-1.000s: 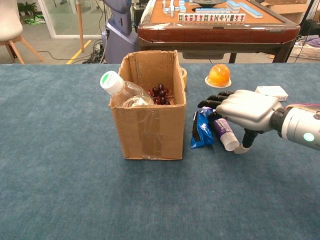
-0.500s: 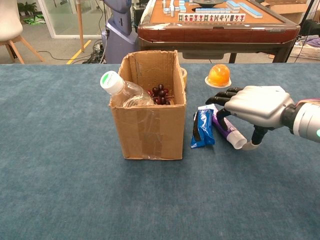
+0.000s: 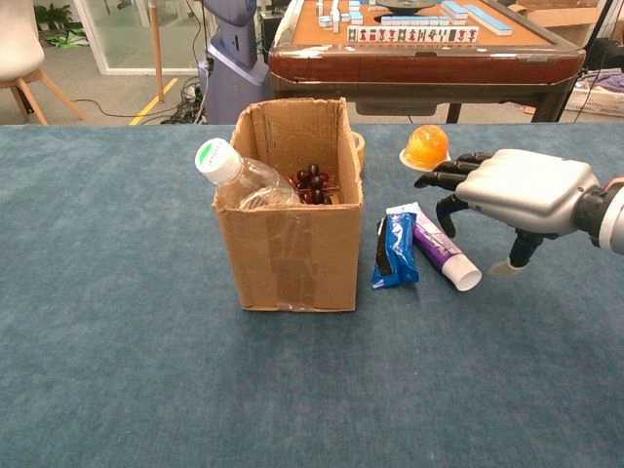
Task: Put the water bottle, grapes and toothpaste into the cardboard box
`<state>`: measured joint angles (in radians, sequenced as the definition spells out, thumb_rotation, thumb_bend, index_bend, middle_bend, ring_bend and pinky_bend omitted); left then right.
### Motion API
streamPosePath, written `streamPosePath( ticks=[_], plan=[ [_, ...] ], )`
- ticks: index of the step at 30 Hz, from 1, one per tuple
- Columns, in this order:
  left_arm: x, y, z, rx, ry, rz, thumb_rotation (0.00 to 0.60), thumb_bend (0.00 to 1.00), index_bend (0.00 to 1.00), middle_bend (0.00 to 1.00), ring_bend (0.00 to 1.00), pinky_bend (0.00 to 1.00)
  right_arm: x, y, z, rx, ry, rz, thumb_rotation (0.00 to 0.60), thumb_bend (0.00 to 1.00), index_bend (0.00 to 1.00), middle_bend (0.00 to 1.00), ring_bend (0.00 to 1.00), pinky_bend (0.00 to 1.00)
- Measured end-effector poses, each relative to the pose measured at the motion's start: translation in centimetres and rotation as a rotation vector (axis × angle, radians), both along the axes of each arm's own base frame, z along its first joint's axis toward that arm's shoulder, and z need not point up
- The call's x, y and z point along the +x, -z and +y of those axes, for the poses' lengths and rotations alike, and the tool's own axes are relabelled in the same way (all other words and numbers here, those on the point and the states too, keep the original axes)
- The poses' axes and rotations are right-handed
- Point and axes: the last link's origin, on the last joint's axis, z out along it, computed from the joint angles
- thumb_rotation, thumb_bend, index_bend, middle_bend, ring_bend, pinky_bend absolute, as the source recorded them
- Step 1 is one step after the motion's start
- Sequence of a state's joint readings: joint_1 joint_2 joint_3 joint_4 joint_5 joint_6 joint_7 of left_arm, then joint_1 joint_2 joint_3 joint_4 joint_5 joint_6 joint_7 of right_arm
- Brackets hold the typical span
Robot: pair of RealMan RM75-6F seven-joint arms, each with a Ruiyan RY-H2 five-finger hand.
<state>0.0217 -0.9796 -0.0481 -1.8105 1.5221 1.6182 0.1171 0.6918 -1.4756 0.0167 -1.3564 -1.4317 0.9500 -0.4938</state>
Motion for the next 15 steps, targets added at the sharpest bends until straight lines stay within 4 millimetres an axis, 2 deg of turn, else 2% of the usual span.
streamPosePath(
  ticks=[15],
  plan=[
    [0.0,-0.1,0.0,0.005,-0.003,-0.005,0.6,0.28,0.32,0.43,0.35,0.55,-0.5,1.4,-0.6,-0.028,-0.037,0.034,0.6,0.0,0.38,0.04,0.0,0.09]
  ],
)
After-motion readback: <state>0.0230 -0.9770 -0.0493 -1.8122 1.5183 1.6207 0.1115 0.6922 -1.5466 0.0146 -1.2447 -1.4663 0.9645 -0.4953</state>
